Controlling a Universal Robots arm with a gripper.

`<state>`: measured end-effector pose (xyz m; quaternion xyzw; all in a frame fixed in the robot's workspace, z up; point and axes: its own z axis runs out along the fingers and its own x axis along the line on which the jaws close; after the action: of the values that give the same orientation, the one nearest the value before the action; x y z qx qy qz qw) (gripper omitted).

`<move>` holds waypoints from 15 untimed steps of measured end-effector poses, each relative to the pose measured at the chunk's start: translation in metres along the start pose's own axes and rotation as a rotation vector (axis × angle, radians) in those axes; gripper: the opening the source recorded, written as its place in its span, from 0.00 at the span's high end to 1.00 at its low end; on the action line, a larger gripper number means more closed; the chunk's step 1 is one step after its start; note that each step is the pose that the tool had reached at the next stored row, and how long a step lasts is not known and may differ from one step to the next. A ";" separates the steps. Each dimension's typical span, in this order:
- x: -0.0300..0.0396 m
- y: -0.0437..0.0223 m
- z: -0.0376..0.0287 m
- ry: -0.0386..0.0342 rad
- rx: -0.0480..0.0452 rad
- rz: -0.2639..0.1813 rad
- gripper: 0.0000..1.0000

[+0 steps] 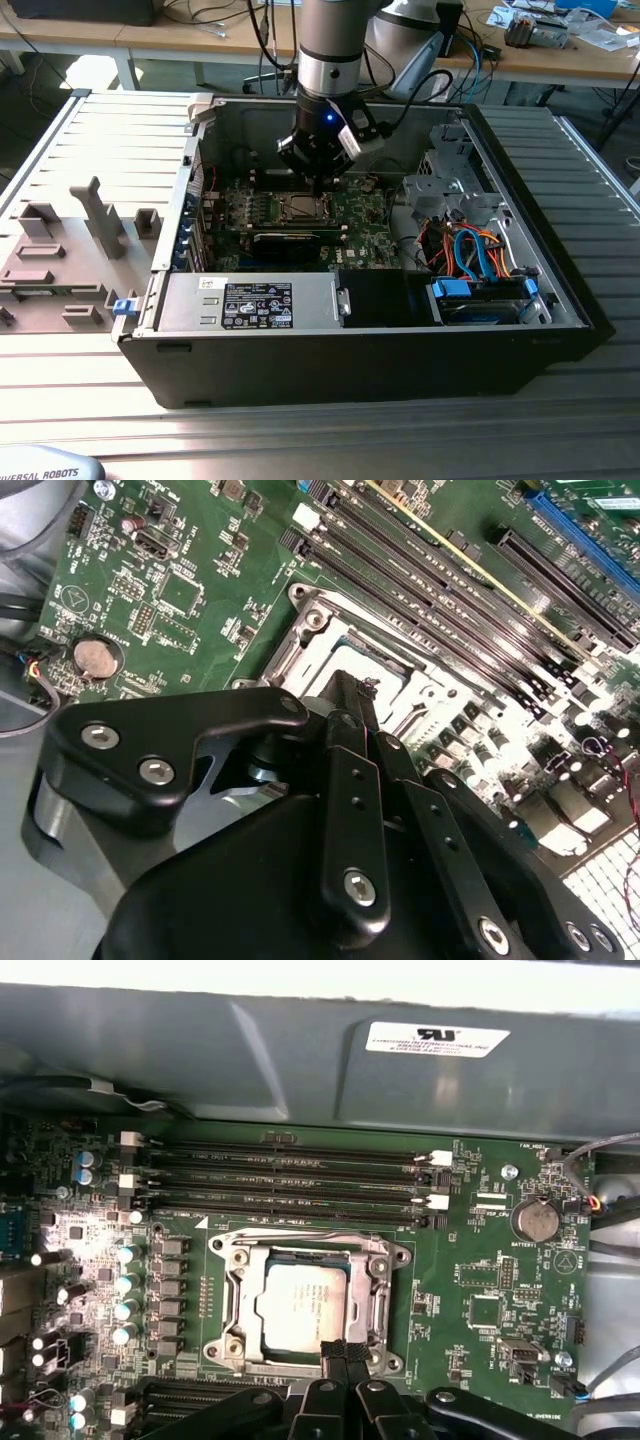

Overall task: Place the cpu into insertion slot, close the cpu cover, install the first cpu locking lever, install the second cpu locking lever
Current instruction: 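Install the first cpu locking lever, then install the second cpu locking lever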

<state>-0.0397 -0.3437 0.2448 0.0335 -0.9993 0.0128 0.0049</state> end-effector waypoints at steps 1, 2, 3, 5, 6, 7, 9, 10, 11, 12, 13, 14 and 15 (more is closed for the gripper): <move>0.0000 0.0000 0.0000 -0.0001 -0.0002 0.000 0.89; 0.0000 0.0000 0.0000 -0.0002 -0.0003 0.000 0.89; 0.0000 0.0000 -0.0001 0.0000 -0.0001 0.000 0.89; 0.0000 0.0000 -0.0004 0.0000 0.0000 0.000 0.89; 0.0000 -0.0001 -0.0004 0.0000 0.0001 0.000 0.89; 0.0001 -0.0002 -0.0005 0.0002 0.0002 0.000 0.89; 0.0001 -0.0007 -0.0004 0.0001 0.0001 0.000 0.89; 0.0001 -0.0012 -0.0004 0.0001 0.0001 0.000 0.89; 0.0001 -0.0018 -0.0003 0.0001 0.0000 0.000 0.89; 0.0002 -0.0022 -0.0003 0.0001 0.0000 0.000 0.89; 0.0002 -0.0025 -0.0003 0.0000 -0.0001 0.000 0.89; 0.0001 -0.0029 -0.0003 0.0000 0.0000 0.000 0.89; -0.0002 -0.0030 -0.0003 0.0001 0.0000 0.000 0.89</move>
<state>-0.0393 -0.3468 0.2451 0.0336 -0.9993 0.0128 0.0049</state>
